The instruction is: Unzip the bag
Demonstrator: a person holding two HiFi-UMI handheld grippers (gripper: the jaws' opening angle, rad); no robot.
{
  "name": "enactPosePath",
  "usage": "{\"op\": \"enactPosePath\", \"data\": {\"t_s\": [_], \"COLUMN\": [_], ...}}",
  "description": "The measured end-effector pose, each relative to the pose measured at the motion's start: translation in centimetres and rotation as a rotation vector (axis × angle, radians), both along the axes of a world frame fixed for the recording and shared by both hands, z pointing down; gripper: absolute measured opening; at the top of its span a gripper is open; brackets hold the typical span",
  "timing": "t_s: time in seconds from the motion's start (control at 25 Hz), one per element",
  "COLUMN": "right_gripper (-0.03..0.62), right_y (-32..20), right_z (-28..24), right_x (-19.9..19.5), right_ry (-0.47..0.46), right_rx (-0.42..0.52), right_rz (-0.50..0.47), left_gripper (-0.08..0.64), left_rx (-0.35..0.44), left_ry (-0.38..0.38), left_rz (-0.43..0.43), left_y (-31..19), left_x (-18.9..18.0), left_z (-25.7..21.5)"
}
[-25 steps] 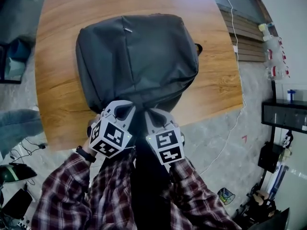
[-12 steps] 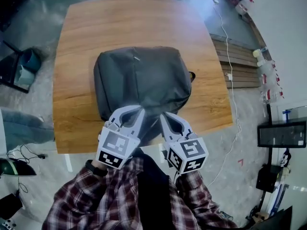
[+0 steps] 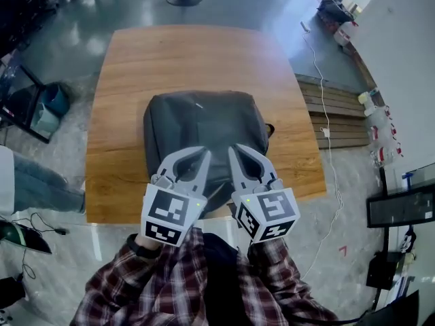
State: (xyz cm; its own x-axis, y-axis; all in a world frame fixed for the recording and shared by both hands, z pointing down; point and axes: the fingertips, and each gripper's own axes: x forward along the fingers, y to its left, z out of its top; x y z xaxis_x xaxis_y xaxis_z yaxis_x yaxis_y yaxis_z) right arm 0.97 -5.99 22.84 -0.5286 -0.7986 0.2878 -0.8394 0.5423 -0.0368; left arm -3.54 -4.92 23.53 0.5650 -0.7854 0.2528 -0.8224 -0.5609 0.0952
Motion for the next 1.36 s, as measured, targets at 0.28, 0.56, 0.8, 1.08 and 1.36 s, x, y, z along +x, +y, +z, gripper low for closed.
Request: {"op": "enactPosePath", "data": {"t_s": [0.28,0.56,0.8,1.08,1.36], "right_gripper": [0.011,0.011,0.011,0.011,0.011], "right_y": [0.7,1.0,1.4,1.5,1.2], "right_z": [-1.1,-1.1,-1.3,-1.0,-2.4], "right_x": [0.0,-0.4,-0.9,-1.3,-4.4], "right_ry": [-0.016,0.011,0.001,-0.005,-0.046], "right_rx": [0.021,0.022,0.016,0.002,-0.016], "right_rz": [-0.017,-0.043,-0.048,-0.038,-0.077], "left_gripper": [0.008,0.008,0.008,0.008,0.008], "left_rx": [0.018,0.019,0.028,0.027,0.022], "left_ry": [0.044,0.041,0.043,0.044,0.019], "left_rz": [-0.014,-0.018,-0.013,-0.012,-0.062], "left_y": [0.5,0.7,0.9,1.0,0.8], "left_x": [0.1,0.3,0.1,-0.4,-3.7], "left_z": [-1.7,-1.7,-2.2,-2.1,-4.2]}}
